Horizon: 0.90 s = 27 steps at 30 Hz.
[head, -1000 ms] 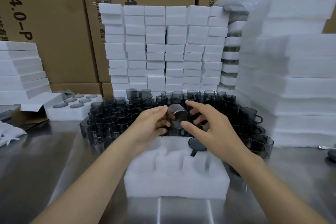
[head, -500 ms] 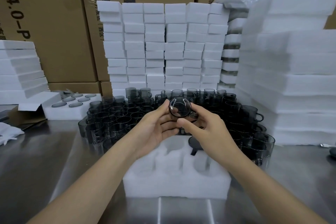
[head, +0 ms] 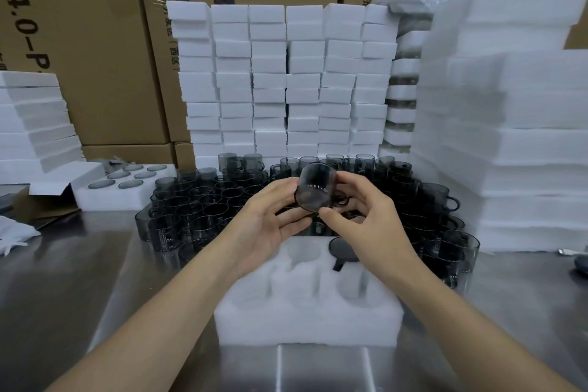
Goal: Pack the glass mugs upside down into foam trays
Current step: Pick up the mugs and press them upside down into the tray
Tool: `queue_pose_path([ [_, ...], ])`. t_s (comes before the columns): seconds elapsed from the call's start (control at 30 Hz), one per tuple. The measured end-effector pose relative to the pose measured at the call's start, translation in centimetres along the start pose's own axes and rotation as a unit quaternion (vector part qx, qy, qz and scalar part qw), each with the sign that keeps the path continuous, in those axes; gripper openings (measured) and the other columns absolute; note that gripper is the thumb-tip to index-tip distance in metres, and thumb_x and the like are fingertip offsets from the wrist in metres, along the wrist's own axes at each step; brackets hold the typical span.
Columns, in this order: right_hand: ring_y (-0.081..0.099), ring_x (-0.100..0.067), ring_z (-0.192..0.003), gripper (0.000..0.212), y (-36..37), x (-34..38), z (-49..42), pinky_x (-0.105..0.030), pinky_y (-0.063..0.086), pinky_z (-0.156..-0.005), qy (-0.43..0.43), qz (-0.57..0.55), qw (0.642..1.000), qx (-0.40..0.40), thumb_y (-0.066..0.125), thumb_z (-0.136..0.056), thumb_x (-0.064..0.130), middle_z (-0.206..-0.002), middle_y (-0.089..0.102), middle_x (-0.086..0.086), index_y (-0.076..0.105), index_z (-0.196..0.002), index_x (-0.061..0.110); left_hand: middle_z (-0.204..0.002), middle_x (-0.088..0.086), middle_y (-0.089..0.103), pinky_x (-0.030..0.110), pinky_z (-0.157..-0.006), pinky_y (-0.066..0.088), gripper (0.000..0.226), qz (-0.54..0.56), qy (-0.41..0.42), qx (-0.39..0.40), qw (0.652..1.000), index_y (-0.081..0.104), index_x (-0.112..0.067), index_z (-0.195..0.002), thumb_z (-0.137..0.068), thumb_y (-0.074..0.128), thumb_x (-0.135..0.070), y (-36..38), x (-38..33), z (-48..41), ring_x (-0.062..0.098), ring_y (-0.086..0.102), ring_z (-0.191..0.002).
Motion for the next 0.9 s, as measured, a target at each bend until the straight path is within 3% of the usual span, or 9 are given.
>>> queue_pose_path([
  [0.07,0.069,-0.014,-0.097,0.058,-0.25,0.10,0.09,-0.020,0.056,-0.073,-0.031,0.046,0.998,-0.023,0.079,-0.088,0.007,-0.123,0.069,0.016,0.064,-0.132,0.041,-0.145,0.017,0.067,0.033,-0.090,0.062,0.060,-0.008,0.001,0.009,1.000,0.063,-0.006,-0.144,-0.088,0.073,-0.026,-0.03,-0.01,0.00,0.028,0.073,-0.119],
  [0.2,0.063,-0.019,-0.091,0.063,-0.11,0.30,0.27,-0.018,0.053,-0.071,-0.103,0.126,0.986,-0.037,0.074,-0.086,-0.001,-0.118,0.060,0.016,0.062,-0.135,0.036,-0.136,0.014,0.072,0.035,-0.094,0.059,0.054,-0.069,0.028,0.044,0.996,0.067,-0.013,-0.137,-0.089,0.078,-0.037,0.63,0.19,0.38,0.025,0.070,-0.121],
  [0.3,0.064,-0.017,-0.093,0.065,-0.08,0.16,0.26,-0.018,0.053,-0.067,-0.104,0.118,0.987,-0.040,0.076,-0.088,0.002,-0.120,0.059,0.019,0.059,-0.139,0.039,-0.131,0.009,0.073,0.033,-0.090,0.058,0.042,-0.101,0.048,0.032,0.993,0.071,-0.023,-0.129,-0.089,0.082,-0.030,0.57,0.30,0.39,0.022,0.069,-0.120],
  [0.4,0.066,-0.012,-0.095,0.066,-0.15,-0.05,0.19,-0.015,0.052,-0.066,-0.091,0.096,0.990,-0.041,0.077,-0.090,0.004,-0.122,0.061,0.018,0.057,-0.142,0.040,-0.137,0.004,0.072,0.036,-0.093,0.054,0.050,-0.116,0.058,0.034,0.991,0.073,-0.028,-0.130,-0.081,0.086,-0.031,0.45,0.22,0.34,0.020,0.069,-0.122],
  [0.57,0.066,-0.014,-0.096,0.064,-0.30,0.11,0.14,-0.016,0.052,-0.075,-0.085,0.113,0.989,-0.040,0.079,-0.089,0.006,-0.118,0.066,0.016,0.058,-0.142,0.036,-0.135,0.001,0.073,0.036,-0.094,0.050,0.051,-0.136,0.050,0.035,0.989,0.072,-0.032,-0.133,-0.085,0.082,-0.042,0.53,0.10,0.55,0.013,0.067,-0.121],
  [0.7,0.065,-0.012,-0.097,0.062,-0.11,-0.02,0.17,-0.017,0.051,-0.077,-0.070,0.125,0.989,-0.030,0.082,-0.088,0.018,-0.118,0.065,0.016,0.059,-0.143,0.036,-0.127,0.001,0.075,0.035,-0.087,0.046,0.052,-0.136,0.037,0.017,0.990,0.075,-0.029,-0.125,-0.081,0.085,-0.056,0.58,0.13,0.50,0.011,0.069,-0.110],
  [0.8,0.065,-0.013,-0.097,0.061,0.05,-0.10,0.17,-0.018,0.051,-0.077,-0.069,0.122,0.990,-0.025,0.083,-0.089,0.021,-0.119,0.065,0.017,0.058,-0.142,0.038,-0.123,0.000,0.076,0.035,-0.085,0.046,0.045,-0.127,0.038,0.014,0.991,0.076,-0.030,-0.120,-0.082,0.083,-0.052,0.46,0.16,0.41,0.012,0.070,-0.108],
  [0.9,0.065,-0.013,-0.097,0.063,-0.23,-0.01,0.07,-0.016,0.050,-0.076,-0.086,0.122,0.988,-0.028,0.079,-0.090,0.010,-0.119,0.064,0.020,0.055,-0.139,0.042,-0.134,0.001,0.074,0.032,-0.087,0.052,0.051,-0.141,0.060,0.041,0.987,0.073,-0.033,-0.128,-0.079,0.085,-0.034,0.48,0.28,0.34,0.021,0.069,-0.121],
])
Point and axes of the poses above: each hand's wrist, its own z-axis away from the middle knuckle, its own y-axis out of the palm, x = y × z, the point moved 2 cm from there along -z, towards the middle knuckle
